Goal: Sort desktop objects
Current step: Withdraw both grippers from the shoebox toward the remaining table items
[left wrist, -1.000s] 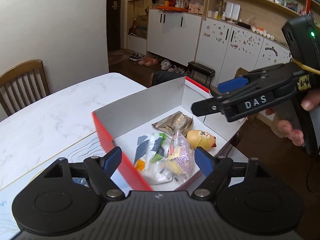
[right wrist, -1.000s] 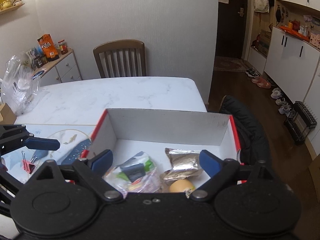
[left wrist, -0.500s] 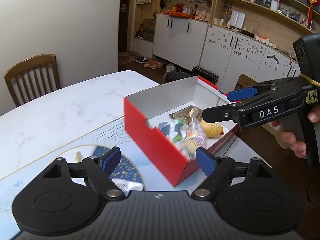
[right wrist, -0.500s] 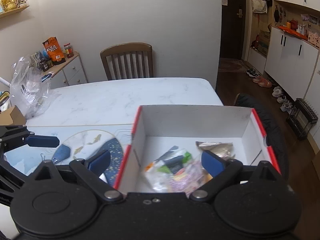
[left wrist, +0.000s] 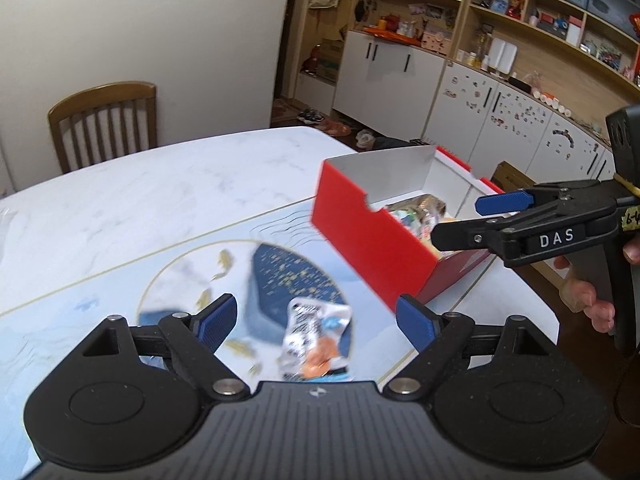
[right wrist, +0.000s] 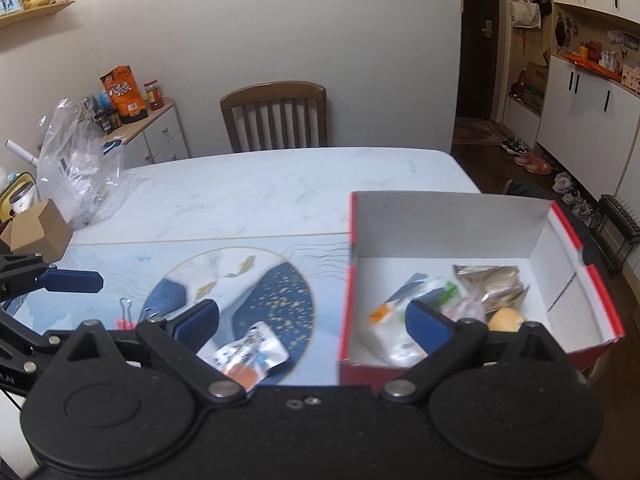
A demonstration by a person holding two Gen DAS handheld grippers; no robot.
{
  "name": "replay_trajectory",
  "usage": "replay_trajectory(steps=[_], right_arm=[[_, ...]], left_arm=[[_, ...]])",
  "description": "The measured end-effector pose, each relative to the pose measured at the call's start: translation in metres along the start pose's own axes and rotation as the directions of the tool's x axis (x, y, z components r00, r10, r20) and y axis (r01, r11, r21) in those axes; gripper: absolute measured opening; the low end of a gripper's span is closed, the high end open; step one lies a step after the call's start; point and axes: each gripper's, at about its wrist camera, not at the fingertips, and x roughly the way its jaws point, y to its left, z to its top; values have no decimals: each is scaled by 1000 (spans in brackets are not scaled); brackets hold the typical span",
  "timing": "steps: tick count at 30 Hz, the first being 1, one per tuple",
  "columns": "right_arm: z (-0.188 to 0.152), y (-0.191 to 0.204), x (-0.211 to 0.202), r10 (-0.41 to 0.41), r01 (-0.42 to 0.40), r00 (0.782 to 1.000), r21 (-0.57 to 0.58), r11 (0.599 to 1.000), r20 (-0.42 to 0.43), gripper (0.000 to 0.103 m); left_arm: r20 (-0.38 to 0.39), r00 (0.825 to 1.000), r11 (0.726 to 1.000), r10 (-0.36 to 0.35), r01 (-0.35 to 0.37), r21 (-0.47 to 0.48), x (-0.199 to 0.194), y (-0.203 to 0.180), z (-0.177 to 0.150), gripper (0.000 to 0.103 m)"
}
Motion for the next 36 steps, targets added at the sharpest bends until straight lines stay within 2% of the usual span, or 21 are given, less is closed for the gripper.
replay_trajectory(steps=[3,9,23,30,36], right_arm=[[-3,15,2,-1,1,1000,-8,1000,-1,101],[-8,38,7,-13,12,1000,-17,1000,-10,102],[-29,70,29,-55,53,996,-27,998,-69,102],[-44,80,39,-46,43,993,-24,999,-108,102],[-58,98,50,-31,21,988,-65,998,-150,102]], left_arm=[[8,1000,1000,15,-15,-21,-11,15,-10,97],[12,999,998,40,-40,-50,-28,43,-31,99],[-42,994,994,102,-103,-39,-44,91,-86,100],[-91,990,992,111,-115,-44,-45,103,-110,100],[-135,984,993,113,-117,-26,-42,106,-127,100]])
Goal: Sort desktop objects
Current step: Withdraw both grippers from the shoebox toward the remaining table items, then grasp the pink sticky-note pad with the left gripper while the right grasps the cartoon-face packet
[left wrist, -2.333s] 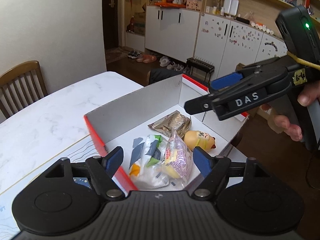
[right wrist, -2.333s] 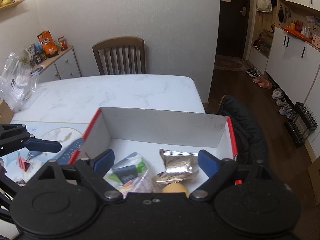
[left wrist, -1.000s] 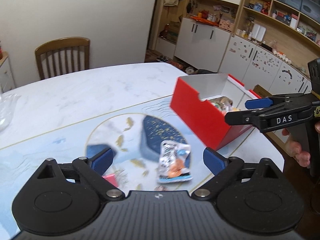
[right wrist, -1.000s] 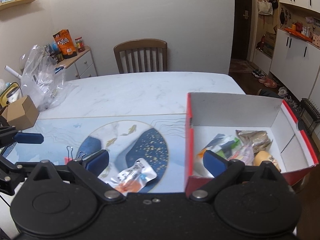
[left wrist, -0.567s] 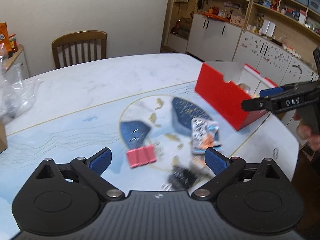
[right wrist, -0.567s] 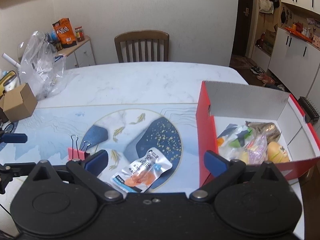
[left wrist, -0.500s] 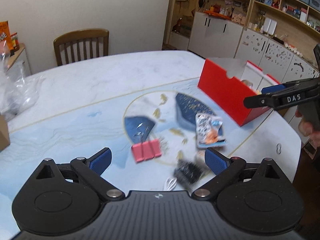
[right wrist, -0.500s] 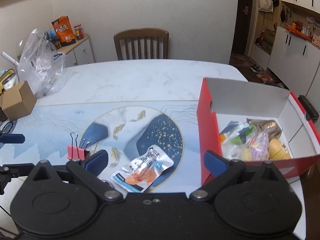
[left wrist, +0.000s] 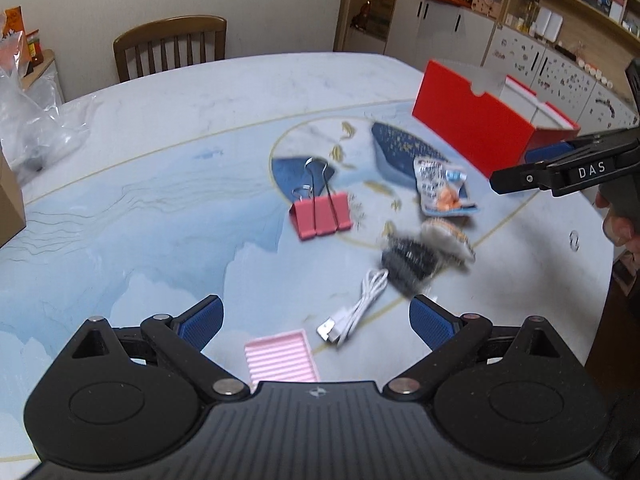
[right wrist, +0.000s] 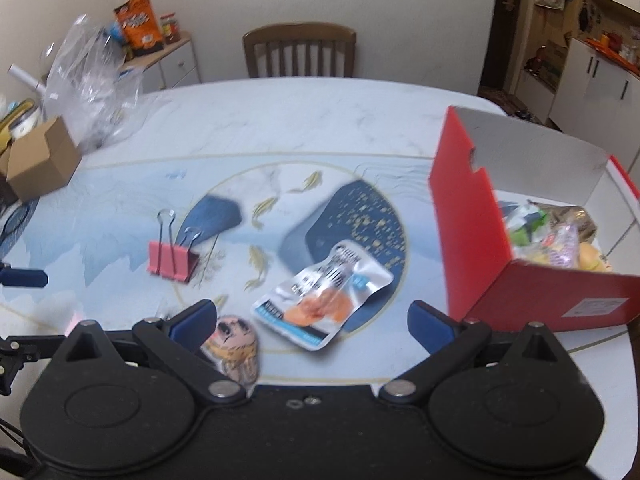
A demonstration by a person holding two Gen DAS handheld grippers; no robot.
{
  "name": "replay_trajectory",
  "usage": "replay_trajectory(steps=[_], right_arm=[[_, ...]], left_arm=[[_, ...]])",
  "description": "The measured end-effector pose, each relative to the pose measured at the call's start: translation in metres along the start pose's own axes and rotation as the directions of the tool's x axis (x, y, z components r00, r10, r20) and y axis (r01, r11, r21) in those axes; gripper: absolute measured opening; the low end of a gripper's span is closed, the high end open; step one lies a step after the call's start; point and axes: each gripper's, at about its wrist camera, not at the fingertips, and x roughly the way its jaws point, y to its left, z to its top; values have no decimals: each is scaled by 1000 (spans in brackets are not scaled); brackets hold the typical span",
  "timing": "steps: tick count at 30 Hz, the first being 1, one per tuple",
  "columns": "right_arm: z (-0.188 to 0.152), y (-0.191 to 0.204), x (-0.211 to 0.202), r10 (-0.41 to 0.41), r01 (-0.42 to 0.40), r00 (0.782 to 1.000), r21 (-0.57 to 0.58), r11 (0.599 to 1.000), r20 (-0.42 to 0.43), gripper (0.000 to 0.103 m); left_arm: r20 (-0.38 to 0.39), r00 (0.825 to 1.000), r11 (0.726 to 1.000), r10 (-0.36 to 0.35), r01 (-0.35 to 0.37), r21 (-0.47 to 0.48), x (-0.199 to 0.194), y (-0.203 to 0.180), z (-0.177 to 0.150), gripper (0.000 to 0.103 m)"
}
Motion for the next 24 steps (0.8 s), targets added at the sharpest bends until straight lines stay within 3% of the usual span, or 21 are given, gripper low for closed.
replay_trajectory(steps=[12,24], right_arm=[[-17,23,25,12,-17,998,-71,997,-59,99],[-21,41,41,72,-84,991,-108,991,-113,71]], left_arm=[[-46,997,998,69,-69,-1,11,11,-26,100],[-61,996,997,67,-68,-24,17,12,-34,95]])
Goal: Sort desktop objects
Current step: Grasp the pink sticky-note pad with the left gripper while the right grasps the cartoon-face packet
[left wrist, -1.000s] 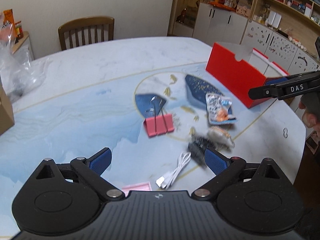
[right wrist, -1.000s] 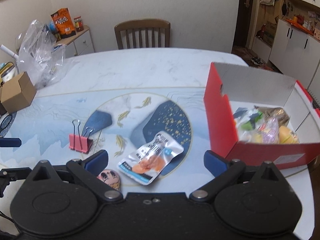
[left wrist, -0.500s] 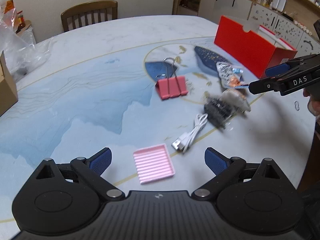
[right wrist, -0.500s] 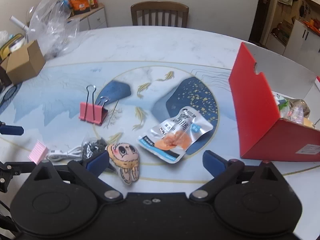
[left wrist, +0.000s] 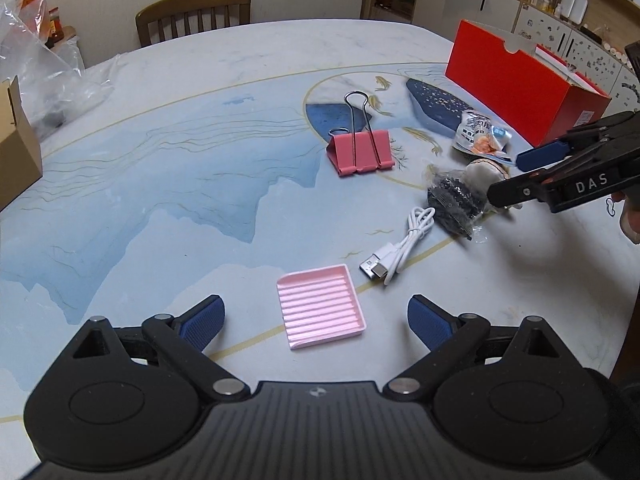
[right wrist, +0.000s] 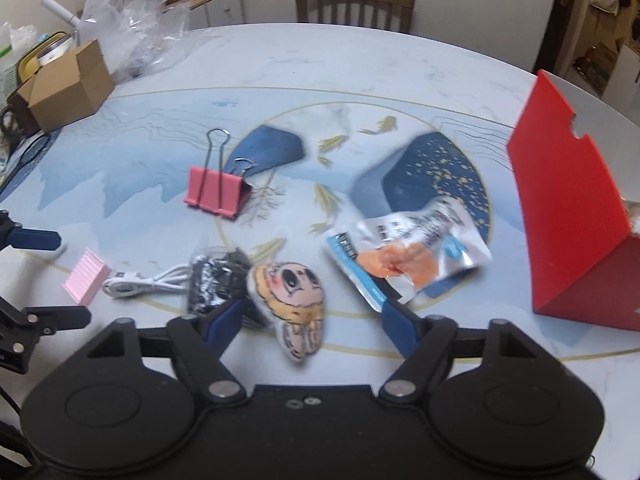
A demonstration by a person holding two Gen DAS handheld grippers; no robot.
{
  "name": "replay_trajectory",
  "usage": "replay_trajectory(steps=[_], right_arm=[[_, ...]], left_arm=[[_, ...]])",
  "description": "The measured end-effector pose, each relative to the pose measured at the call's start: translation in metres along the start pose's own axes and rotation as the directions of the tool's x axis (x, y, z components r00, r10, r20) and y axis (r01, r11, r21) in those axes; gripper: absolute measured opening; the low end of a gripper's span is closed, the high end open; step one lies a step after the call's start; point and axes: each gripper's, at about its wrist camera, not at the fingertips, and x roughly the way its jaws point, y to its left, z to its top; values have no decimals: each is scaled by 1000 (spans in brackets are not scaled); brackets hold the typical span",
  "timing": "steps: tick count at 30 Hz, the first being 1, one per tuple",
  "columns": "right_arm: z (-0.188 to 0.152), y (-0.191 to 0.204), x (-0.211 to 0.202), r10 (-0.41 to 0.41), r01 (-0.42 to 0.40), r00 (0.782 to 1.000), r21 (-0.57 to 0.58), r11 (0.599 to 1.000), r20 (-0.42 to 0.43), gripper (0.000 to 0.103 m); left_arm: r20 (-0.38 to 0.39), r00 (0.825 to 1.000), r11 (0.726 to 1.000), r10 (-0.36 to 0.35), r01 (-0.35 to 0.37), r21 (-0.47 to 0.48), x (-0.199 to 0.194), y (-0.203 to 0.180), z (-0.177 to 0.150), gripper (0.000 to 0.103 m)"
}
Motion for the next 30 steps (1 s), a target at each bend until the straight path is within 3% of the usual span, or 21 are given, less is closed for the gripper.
replay_trajectory(steps=[10,13,17,23,30], right_arm=[[4,-3,3,41,-41,999,4,999,-15,48],[4,-5,3,52,-52,999,16,999,-14,42],[4,-6,1,59,-59,998,20,998,-13,35],[4,-9,-5,55,-55,998,33,998,6,27],[2,-16,-14,38,-38,999,39,999,5,25]], left_arm=[[-7,1000,1000,4,-4,-5,2,-2,1,76],[-4,1000,1000,12,-12,12,4,-6,3,67],[0,1000,999,24,-24,21,4,-9,5,44],[-1,1000,1000,30,-30,10,4,-9,6,43],[-6,1000,1000,23,-23,-17,2,-8,5,42]])
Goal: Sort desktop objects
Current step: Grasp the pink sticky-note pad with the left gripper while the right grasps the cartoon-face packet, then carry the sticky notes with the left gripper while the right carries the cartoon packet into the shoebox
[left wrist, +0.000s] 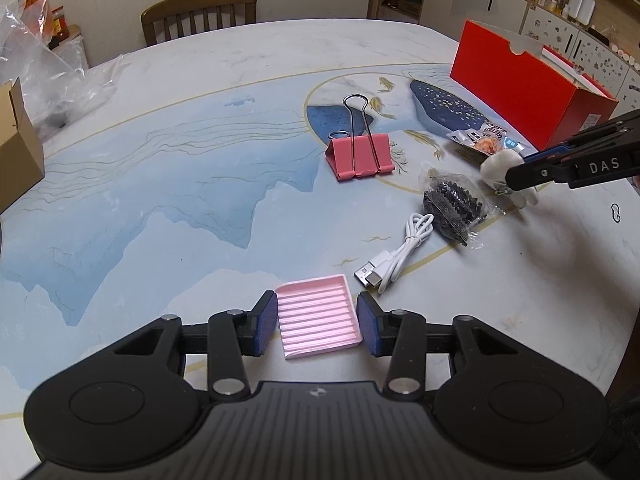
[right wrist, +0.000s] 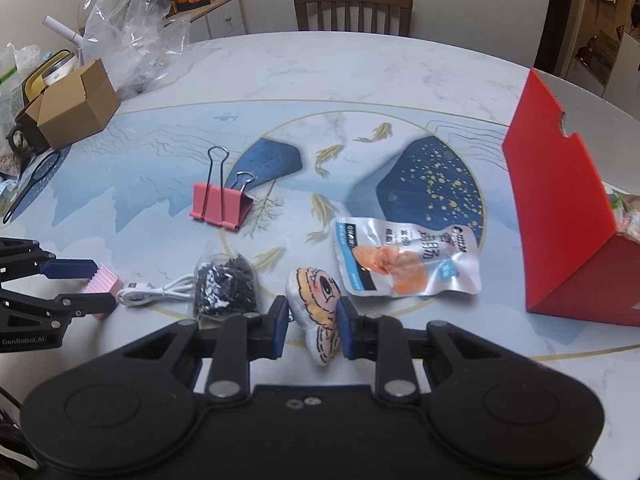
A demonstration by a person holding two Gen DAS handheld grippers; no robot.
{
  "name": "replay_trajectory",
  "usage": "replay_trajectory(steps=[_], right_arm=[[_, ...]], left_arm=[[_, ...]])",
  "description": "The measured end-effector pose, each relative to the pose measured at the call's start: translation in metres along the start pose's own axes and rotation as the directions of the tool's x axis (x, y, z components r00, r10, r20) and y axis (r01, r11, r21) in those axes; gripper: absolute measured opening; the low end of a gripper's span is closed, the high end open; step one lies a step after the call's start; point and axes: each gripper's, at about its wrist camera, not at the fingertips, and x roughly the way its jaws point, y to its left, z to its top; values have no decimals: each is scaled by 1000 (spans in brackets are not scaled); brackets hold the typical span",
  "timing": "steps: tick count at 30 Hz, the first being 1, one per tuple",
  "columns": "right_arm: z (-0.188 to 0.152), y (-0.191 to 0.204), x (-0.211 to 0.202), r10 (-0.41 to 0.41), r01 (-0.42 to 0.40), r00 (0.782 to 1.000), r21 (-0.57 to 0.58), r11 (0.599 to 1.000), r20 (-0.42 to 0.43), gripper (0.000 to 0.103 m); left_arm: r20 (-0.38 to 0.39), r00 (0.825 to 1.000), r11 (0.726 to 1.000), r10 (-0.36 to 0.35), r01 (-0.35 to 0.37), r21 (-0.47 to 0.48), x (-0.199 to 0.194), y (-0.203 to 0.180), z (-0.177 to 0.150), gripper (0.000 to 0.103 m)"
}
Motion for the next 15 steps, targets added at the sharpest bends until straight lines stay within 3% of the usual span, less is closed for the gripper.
replay_trajectory(steps=[15], right_arm=[[-13,-24,-36,-10,10,1000,43,999,13,24]], left_arm=[[0,1000,998,4,-4,-65,-13,0,5,42]])
